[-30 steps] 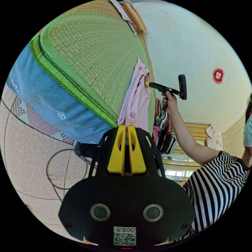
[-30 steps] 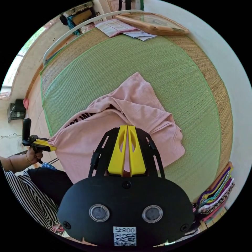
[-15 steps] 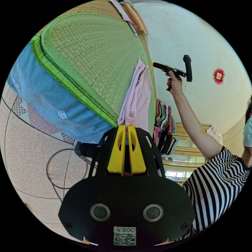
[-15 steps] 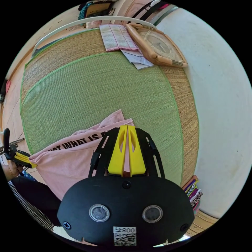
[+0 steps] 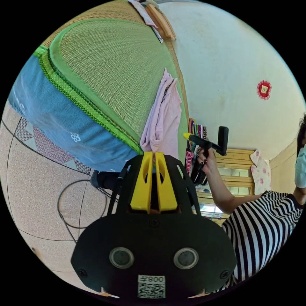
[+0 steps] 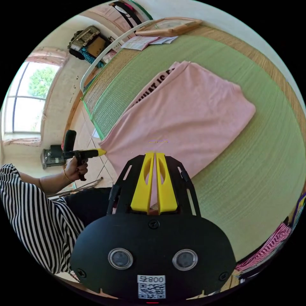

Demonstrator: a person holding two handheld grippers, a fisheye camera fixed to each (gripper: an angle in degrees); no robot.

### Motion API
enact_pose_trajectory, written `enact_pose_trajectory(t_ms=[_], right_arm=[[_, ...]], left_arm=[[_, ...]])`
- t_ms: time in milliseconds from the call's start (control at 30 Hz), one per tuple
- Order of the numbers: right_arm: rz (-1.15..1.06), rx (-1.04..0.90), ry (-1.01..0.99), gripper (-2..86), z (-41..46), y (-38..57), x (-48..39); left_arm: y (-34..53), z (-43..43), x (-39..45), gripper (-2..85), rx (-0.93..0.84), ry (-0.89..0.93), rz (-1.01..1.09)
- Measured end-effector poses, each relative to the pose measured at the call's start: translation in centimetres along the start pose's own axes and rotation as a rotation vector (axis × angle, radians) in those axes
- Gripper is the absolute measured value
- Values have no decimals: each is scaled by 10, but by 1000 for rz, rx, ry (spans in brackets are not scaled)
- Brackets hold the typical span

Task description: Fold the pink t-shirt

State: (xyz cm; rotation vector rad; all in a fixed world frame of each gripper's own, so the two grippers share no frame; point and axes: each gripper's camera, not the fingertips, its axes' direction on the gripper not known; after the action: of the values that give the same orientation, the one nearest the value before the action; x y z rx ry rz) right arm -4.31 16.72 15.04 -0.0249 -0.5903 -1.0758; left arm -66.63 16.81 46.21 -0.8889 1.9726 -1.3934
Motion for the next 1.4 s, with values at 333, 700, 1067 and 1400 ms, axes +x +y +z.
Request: enact_pose_trajectory(t_ms=[333, 700, 1067, 1400], right_arm=[[-74, -112, 157, 75, 42, 111, -52], [-142, -80, 373, 60, 66, 165, -77], [-97, -36, 426, -2, 68, 219, -76], [-192, -41, 374, 63, 77, 240, -83]], left_arm=[[8, 6, 5, 9, 6, -14, 11], [18, 5, -1, 9, 57, 42, -47], [21, 9, 2, 9, 73, 25, -46], [21, 17, -3, 9, 80, 54, -82]])
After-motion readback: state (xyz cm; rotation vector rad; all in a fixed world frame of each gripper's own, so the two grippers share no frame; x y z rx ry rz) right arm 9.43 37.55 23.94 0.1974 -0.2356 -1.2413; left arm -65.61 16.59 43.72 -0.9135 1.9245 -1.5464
